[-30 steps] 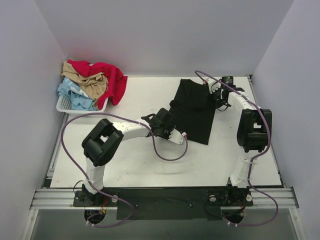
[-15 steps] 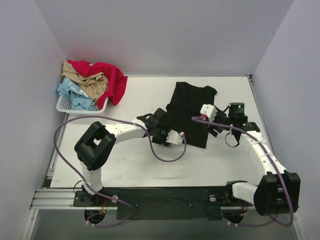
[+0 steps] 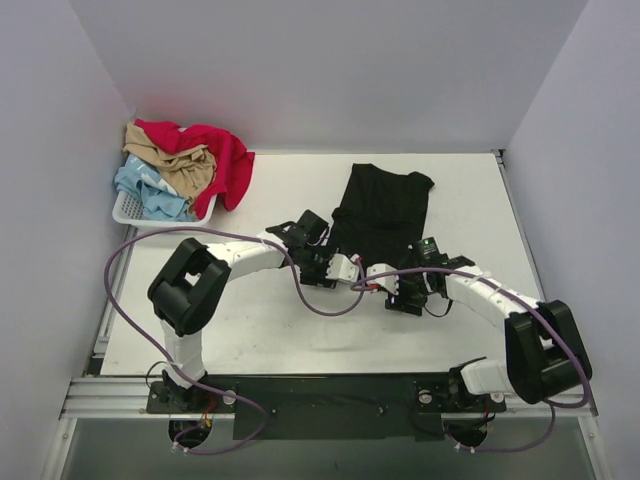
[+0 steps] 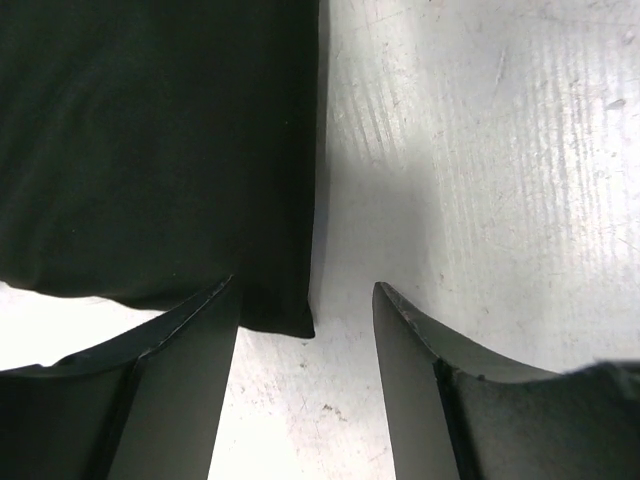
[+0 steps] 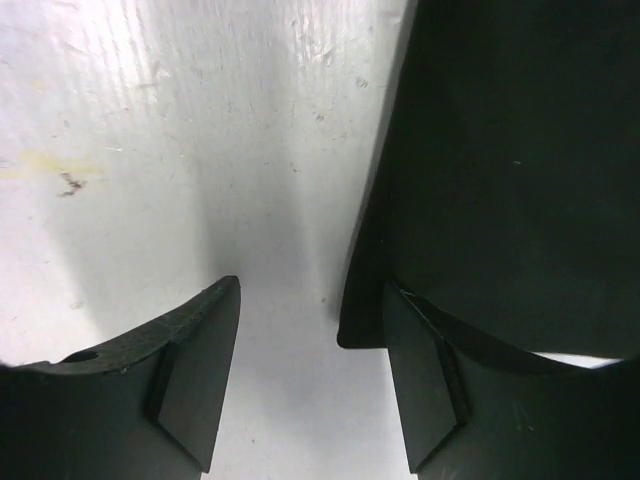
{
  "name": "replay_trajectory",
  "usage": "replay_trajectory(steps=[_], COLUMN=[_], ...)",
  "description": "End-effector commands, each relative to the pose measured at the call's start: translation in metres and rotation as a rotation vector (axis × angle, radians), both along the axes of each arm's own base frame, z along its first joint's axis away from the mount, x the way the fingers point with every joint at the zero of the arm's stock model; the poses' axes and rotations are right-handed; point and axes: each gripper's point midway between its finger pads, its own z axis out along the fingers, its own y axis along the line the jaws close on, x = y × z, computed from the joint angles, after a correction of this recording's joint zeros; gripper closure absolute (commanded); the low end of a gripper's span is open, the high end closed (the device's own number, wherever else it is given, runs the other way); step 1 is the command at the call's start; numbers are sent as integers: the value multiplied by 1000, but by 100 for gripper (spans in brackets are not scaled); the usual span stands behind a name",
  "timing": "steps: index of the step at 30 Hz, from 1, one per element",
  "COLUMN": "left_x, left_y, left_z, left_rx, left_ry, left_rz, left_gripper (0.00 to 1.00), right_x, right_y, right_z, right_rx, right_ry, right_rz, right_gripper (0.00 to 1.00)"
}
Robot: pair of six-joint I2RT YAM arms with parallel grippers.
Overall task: Fold and stack the t-shirts
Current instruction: Grab one side of the 2/3 rectangular tshirt with both arms, then fold the long partially folded tshirt into a neat square
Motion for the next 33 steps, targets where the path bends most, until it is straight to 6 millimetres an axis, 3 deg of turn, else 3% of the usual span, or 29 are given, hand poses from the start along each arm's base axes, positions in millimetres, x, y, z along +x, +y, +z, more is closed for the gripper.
replay_trajectory(steps=[1, 3, 6, 7, 9, 10, 12, 16, 18, 21, 24, 28, 33], left_x=[5, 4, 3, 2, 2, 4, 7, 1, -13, -42, -66, -118, -164], left_y=[-11, -11, -11, -12, -12, -12, -11, -4, 2, 23, 40, 73, 103], left_z=[-6, -7, -8, -8, -8, -7, -4, 10, 18, 18, 32, 41, 62], left_rx=[-35, -31, -23, -20, -19, -21, -24, -12, -11, 30, 52, 142, 223], left_ry=[5, 6, 15, 16, 19, 17, 24, 54, 95, 172, 231, 360, 382], left_rz=[-5, -12, -16, -20, -19, -11, 19, 70, 78, 85, 103, 97, 49], left_gripper=[37, 44, 65, 69, 86, 100, 100, 100, 100, 100, 100, 100, 100], right_x=[9, 15, 18, 18, 16, 14, 8, -8, -19, -40, -67, -99, -133], right_y=[-11, -18, -25, -26, -29, -31, -33, -22, -14, -7, 4, 14, 20], right_z=[-21, -26, -28, -28, -29, -28, -27, -13, -6, 2, 16, 35, 65], right_rx=[-94, -132, -181, -188, -205, -217, -241, -272, -258, -261, -239, -231, -246], right_ry=[-14, -40, -54, -56, -37, -21, 8, 16, 20, 22, 33, 71, 111], right_rz=[-25, -47, -74, -71, -73, -73, -64, -31, -18, 18, 69, 117, 125], right_gripper=[47, 47, 53, 58, 72, 85, 100, 100, 100, 100, 100, 100, 100])
